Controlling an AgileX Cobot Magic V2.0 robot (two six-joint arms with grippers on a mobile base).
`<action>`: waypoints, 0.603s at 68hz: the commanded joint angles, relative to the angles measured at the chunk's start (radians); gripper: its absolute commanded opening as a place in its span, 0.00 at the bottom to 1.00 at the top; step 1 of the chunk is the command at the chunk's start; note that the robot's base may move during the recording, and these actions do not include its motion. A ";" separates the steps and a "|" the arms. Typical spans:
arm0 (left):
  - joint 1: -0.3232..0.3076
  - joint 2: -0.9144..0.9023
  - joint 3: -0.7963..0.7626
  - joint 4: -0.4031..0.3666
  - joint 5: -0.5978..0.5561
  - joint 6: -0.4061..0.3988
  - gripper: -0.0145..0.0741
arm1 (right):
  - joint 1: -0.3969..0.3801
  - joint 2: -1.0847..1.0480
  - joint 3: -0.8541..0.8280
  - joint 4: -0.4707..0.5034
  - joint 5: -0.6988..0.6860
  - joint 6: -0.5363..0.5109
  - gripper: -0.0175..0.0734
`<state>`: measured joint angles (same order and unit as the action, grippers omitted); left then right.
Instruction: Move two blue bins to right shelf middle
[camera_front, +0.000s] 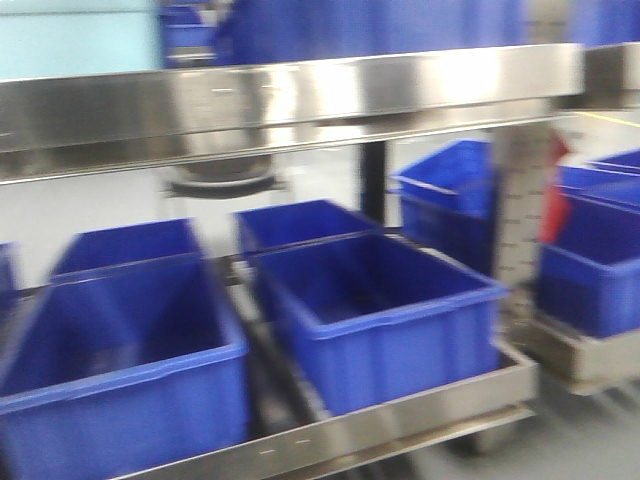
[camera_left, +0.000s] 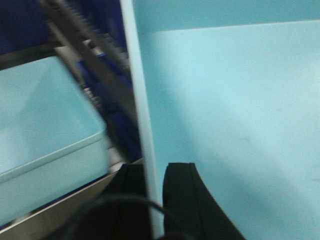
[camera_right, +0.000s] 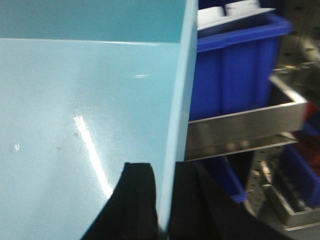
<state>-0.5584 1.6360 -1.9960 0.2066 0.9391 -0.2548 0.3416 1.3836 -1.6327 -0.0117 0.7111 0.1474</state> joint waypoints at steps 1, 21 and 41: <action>-0.017 -0.014 -0.013 -0.086 -0.068 0.008 0.04 | 0.011 -0.009 -0.016 0.069 -0.092 -0.007 0.02; -0.017 -0.014 -0.013 -0.086 -0.068 0.008 0.04 | 0.011 -0.009 -0.016 0.069 -0.092 -0.007 0.02; -0.017 -0.014 -0.013 -0.086 -0.068 0.008 0.04 | 0.011 -0.009 -0.016 0.069 -0.092 -0.007 0.02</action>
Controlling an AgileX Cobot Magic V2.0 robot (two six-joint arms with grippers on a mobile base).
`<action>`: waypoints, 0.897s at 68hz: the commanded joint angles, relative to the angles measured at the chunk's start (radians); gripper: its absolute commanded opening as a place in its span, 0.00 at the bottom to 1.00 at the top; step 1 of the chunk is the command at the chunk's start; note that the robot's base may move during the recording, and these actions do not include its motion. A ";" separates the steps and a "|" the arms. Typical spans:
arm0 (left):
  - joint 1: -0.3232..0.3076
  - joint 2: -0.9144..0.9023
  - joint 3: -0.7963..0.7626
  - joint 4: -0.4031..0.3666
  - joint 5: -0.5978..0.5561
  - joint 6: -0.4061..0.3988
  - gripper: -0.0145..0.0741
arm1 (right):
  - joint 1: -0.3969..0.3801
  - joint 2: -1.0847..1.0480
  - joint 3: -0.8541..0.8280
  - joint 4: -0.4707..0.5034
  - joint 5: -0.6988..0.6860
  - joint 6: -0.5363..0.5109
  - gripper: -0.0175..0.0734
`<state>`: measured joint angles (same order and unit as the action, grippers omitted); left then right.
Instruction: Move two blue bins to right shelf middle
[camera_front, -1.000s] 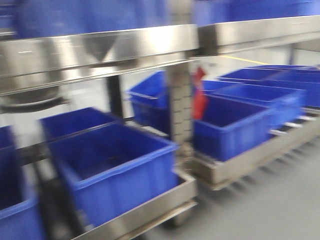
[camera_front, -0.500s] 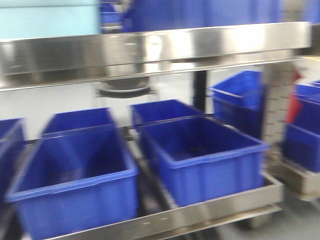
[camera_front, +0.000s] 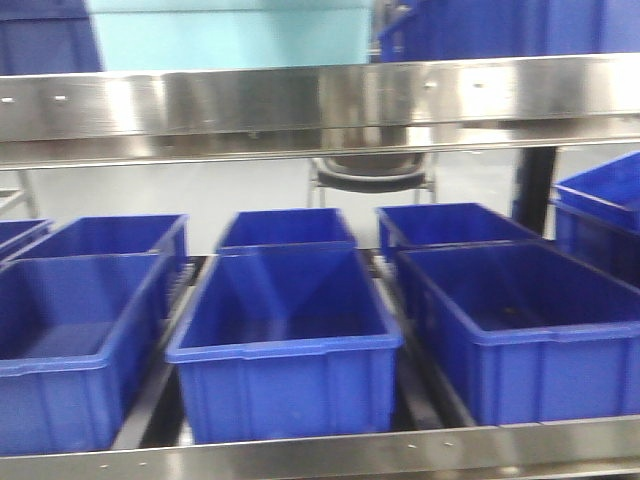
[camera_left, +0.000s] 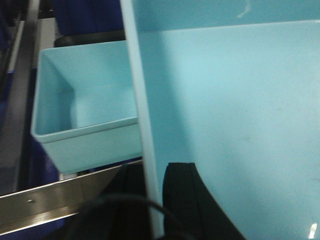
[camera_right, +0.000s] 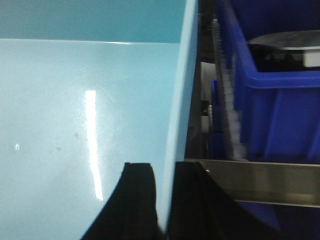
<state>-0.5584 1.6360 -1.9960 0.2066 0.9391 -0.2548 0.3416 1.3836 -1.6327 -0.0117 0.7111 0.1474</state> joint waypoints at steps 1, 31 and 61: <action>-0.017 -0.014 -0.013 -0.086 -0.068 0.008 0.04 | 0.011 -0.009 -0.016 0.069 -0.092 -0.007 0.02; -0.017 -0.014 -0.013 -0.086 -0.068 0.008 0.04 | 0.011 -0.009 -0.016 0.069 -0.092 -0.007 0.02; -0.017 -0.014 -0.013 -0.086 -0.068 0.008 0.04 | 0.011 -0.009 -0.016 0.069 -0.092 -0.007 0.02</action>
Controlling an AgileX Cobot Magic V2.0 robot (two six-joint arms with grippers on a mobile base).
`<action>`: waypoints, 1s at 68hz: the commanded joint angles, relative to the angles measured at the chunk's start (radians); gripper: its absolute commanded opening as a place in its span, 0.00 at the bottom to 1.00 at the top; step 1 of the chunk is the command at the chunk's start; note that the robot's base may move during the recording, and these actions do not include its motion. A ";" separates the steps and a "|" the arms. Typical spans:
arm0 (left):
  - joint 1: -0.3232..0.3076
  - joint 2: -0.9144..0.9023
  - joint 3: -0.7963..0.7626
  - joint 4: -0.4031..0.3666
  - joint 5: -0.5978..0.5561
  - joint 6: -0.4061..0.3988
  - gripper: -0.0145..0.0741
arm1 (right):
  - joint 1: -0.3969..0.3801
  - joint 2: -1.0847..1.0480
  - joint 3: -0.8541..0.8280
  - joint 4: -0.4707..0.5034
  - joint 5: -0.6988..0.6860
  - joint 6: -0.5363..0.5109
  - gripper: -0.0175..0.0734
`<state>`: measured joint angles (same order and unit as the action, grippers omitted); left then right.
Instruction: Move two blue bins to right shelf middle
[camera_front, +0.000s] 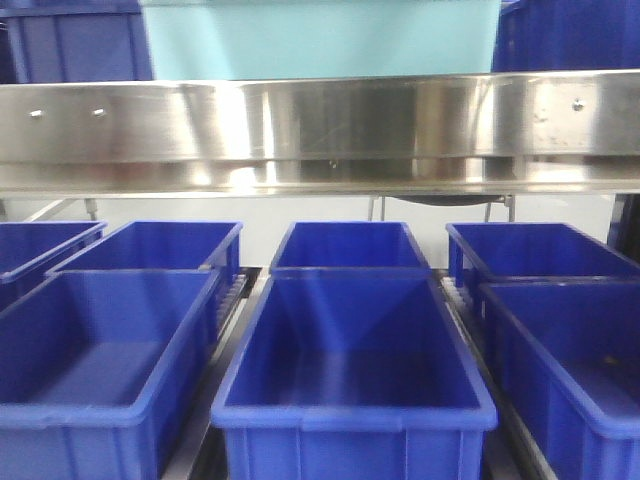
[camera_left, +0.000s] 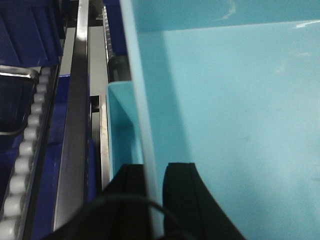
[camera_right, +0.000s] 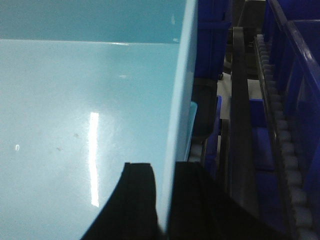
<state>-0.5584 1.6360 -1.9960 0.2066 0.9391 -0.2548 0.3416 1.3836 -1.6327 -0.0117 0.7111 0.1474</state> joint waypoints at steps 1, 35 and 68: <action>-0.017 -0.014 -0.013 -0.086 -0.068 0.008 0.04 | 0.011 -0.009 -0.016 0.069 -0.092 -0.007 0.02; -0.017 -0.014 -0.013 -0.086 -0.068 0.008 0.04 | 0.011 -0.009 -0.016 0.069 -0.092 -0.007 0.02; -0.017 -0.014 -0.013 -0.086 -0.068 0.008 0.04 | 0.011 -0.009 -0.016 0.069 -0.092 -0.007 0.02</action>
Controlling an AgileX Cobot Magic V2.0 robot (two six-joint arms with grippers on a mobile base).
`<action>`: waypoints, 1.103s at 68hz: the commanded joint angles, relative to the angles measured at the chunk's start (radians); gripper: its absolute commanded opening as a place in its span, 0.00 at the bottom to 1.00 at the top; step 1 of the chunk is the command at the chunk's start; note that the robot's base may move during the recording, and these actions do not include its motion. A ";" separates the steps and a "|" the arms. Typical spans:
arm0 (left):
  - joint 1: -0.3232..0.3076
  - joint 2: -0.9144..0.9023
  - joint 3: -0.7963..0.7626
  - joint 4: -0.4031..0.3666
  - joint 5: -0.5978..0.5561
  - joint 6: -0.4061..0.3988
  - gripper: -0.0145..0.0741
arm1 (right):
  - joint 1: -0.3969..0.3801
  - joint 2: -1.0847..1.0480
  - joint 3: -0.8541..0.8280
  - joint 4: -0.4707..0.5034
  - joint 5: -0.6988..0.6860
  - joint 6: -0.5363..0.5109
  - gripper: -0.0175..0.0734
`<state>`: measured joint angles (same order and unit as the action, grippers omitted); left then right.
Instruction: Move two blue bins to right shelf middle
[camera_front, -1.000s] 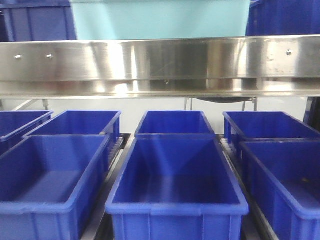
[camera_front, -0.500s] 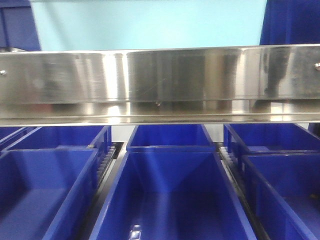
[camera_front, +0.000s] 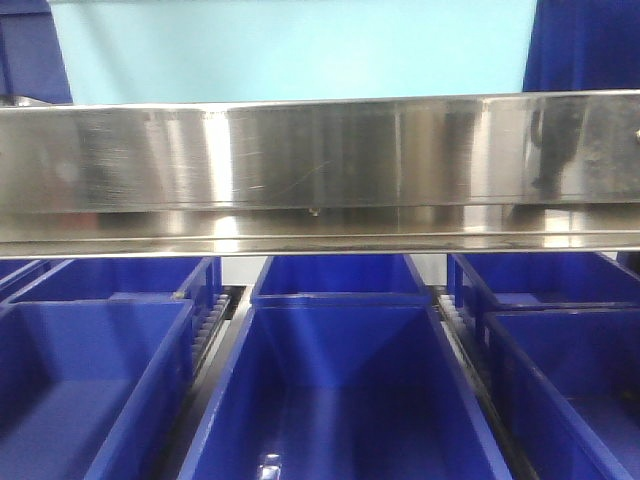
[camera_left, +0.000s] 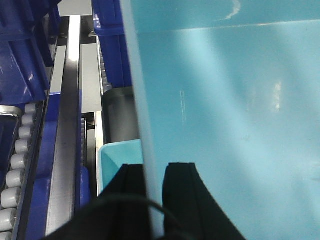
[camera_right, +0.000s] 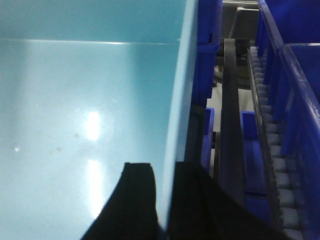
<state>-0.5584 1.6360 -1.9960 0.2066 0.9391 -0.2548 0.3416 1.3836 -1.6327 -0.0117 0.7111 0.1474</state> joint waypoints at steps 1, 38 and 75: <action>-0.017 -0.014 -0.013 -0.086 -0.068 0.008 0.04 | 0.011 -0.009 -0.016 0.069 -0.092 -0.007 0.02; -0.017 -0.014 -0.013 -0.086 -0.068 0.008 0.04 | 0.011 -0.009 -0.016 0.069 -0.092 -0.007 0.02; -0.017 -0.014 -0.013 -0.086 -0.068 0.008 0.04 | 0.011 -0.009 -0.016 0.069 -0.100 -0.007 0.02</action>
<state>-0.5584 1.6360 -1.9960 0.2066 0.9391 -0.2548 0.3416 1.3836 -1.6327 -0.0117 0.7111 0.1474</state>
